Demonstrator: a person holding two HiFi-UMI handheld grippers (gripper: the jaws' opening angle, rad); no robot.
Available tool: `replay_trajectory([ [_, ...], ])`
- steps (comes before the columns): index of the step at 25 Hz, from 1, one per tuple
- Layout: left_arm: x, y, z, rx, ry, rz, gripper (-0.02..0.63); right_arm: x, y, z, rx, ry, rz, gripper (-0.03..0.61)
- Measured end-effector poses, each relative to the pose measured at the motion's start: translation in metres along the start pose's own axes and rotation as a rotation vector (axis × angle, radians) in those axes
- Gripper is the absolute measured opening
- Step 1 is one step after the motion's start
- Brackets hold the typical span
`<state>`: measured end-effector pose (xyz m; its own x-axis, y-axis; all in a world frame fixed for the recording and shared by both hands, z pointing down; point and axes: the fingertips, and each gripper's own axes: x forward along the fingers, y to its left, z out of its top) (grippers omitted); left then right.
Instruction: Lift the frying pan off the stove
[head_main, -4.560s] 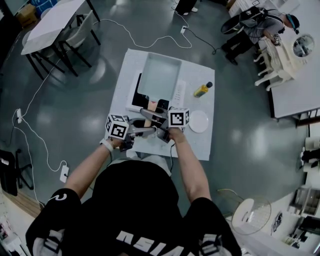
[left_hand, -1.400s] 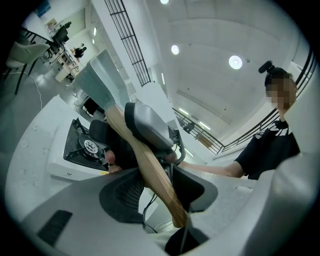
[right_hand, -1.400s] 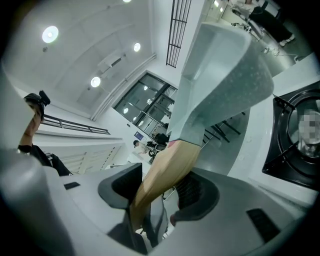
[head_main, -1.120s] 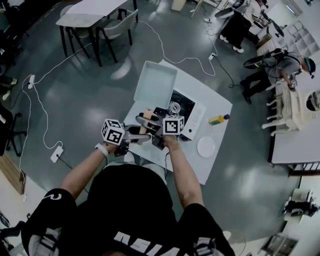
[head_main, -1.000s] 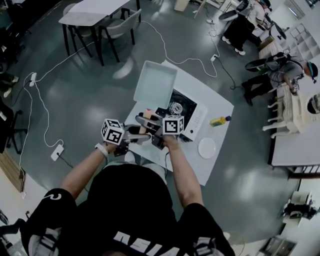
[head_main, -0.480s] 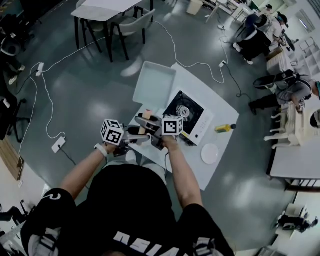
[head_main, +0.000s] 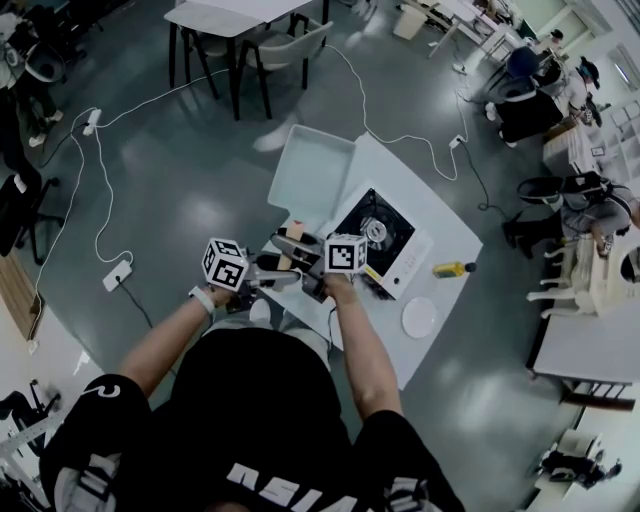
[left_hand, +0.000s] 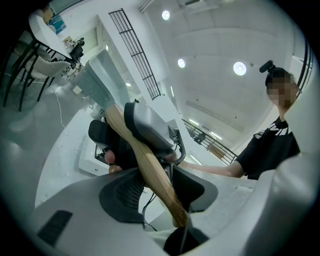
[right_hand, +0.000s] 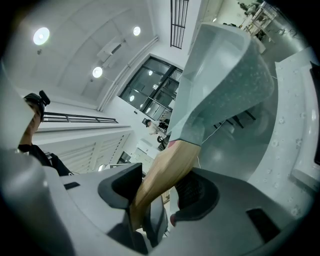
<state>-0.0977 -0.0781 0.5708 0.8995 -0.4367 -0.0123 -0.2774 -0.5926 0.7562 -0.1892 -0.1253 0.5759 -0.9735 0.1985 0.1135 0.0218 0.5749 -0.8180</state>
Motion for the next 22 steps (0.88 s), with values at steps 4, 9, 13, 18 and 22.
replay_trajectory([
  [4,-0.002,0.0,-0.002,-0.006,-0.007,0.009,0.169,0.004,0.003,-0.002,0.015,0.003,0.021,0.195],
  [9,-0.006,-0.001,-0.004,-0.008,-0.011,0.015,0.169,0.008,0.006,-0.005,0.016,0.008,0.031,0.193],
  [13,-0.007,-0.001,-0.006,-0.008,-0.011,0.014,0.17,0.008,0.006,-0.008,0.014,0.015,0.024,0.193],
  [18,-0.004,-0.001,-0.009,-0.003,-0.009,0.019,0.17,0.005,0.006,-0.01,0.021,0.011,0.033,0.192],
  [22,-0.005,-0.002,-0.008,-0.007,-0.012,0.017,0.17,0.005,0.002,-0.012,0.035,0.012,0.017,0.192],
])
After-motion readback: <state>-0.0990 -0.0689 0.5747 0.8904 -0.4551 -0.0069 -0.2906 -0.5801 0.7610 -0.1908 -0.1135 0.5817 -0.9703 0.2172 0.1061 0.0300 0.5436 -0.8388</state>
